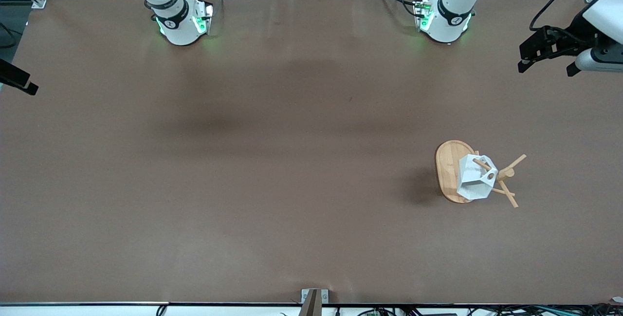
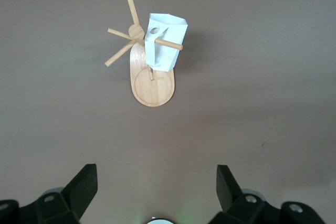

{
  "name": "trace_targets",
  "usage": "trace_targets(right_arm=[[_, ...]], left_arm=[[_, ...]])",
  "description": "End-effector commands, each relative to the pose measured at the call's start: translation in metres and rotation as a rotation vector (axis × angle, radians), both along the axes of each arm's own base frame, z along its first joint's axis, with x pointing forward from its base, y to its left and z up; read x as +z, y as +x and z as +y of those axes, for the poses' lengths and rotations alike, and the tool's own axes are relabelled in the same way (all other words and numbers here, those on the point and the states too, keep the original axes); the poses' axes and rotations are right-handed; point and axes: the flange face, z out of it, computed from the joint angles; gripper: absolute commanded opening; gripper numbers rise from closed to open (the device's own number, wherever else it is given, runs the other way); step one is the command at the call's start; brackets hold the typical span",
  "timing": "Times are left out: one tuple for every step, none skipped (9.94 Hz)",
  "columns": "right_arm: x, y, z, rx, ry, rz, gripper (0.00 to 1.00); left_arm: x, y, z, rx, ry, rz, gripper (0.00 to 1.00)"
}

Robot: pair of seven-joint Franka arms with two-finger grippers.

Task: Hang cup on rack

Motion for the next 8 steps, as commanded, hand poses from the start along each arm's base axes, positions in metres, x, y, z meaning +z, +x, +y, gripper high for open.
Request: trace_targets(right_arm=[[0.0006,-0.0047,-0.0034,0.005,-0.008,-0.004,1.0],[0.0006,-0.0046,-0.0026,0.005,-0.008,-0.004,1.0],[0.0007,-0.0044,-0.0024,0.005,-0.007,-0.006,1.0],[0.0009,-0.0042,-0.0016,0.008,-0.007,-0.007,1.0],[0.0009,-0.0042,-0.0016,0.008,-0.007,-0.007,1.0],[0.0009,-0.0037,-0.0033,0.005,-0.008,-0.009,1.0],[0.0002,-0.0029,-0.0017,0.008,-0.008,-0.009,1.0],[0.0,-0.0029,-0.0009,0.01,-0.008,-0.007,1.0]], left_arm=[[-0.0216,-0.0037,-0.0006,0.014,-0.002,0.045,1.0],[-0.0246,-0.002,-0.0024,0.014,-0.003,0.045,1.0],[-0.0259,-0.0023,-0.0015,0.016,-0.002,0.048,1.0],[-0.026,-0.0022,-0.0007,0.017,-0.002,0.048,1.0],[-0.0253,-0.002,0.0007,0.02,-0.004,0.047,1.0],[-0.0259,-0.0011,0.0022,0.023,-0.004,0.047,1.0],[-0.0266,-0.001,0.003,0.025,-0.004,0.049,1.0],[-0.0274,-0.0002,0.0048,0.028,-0.003,0.05,1.0]])
